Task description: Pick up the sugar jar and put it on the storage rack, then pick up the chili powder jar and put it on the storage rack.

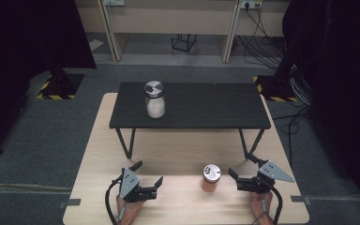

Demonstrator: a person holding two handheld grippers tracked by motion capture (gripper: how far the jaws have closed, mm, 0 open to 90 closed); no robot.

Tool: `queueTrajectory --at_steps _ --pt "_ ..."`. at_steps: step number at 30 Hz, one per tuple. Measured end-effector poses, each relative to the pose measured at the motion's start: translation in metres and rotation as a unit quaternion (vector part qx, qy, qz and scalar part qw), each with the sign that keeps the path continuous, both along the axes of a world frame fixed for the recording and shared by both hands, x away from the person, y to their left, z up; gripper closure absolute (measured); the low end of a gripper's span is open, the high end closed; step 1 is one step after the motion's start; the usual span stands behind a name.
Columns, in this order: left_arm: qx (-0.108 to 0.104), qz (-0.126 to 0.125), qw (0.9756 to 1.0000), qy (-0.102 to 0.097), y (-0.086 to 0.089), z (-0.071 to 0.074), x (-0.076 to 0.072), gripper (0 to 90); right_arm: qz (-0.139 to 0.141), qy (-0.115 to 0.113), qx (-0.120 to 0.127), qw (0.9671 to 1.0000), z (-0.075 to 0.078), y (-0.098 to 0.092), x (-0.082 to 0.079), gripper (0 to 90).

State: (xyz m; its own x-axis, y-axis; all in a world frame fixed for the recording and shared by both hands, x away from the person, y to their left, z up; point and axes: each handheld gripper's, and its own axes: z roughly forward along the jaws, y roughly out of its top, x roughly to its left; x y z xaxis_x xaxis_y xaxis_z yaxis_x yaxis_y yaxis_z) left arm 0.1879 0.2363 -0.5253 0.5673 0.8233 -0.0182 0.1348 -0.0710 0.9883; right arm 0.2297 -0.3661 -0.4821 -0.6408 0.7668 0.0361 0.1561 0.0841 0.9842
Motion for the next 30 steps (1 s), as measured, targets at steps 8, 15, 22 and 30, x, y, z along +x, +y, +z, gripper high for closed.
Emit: queueTrajectory --at_steps 8,15,22,30 --pt "0.001 -0.001 1.0 0.0 -0.0001 0.0001 -0.0001 3.2 -0.002 0.001 0.002 1.0 -0.0002 -0.0003 0.0003 0.6" --pt "0.002 -0.001 1.0 -0.001 -0.0004 0.0002 -0.0001 3.2 0.001 -0.001 0.0 1.0 0.0 -0.0003 0.0006 0.6" --pt "0.002 -0.002 1.0 -0.001 -0.0002 0.0001 -0.0001 2.9 0.003 -0.001 0.002 1.0 -0.0004 -0.0008 0.0024 0.6" --pt "0.0 -0.002 1.0 -0.001 -0.0001 -0.0002 0.0002 2.2 0.006 -0.002 0.004 1.0 -0.0012 -0.0017 0.0027 0.6"
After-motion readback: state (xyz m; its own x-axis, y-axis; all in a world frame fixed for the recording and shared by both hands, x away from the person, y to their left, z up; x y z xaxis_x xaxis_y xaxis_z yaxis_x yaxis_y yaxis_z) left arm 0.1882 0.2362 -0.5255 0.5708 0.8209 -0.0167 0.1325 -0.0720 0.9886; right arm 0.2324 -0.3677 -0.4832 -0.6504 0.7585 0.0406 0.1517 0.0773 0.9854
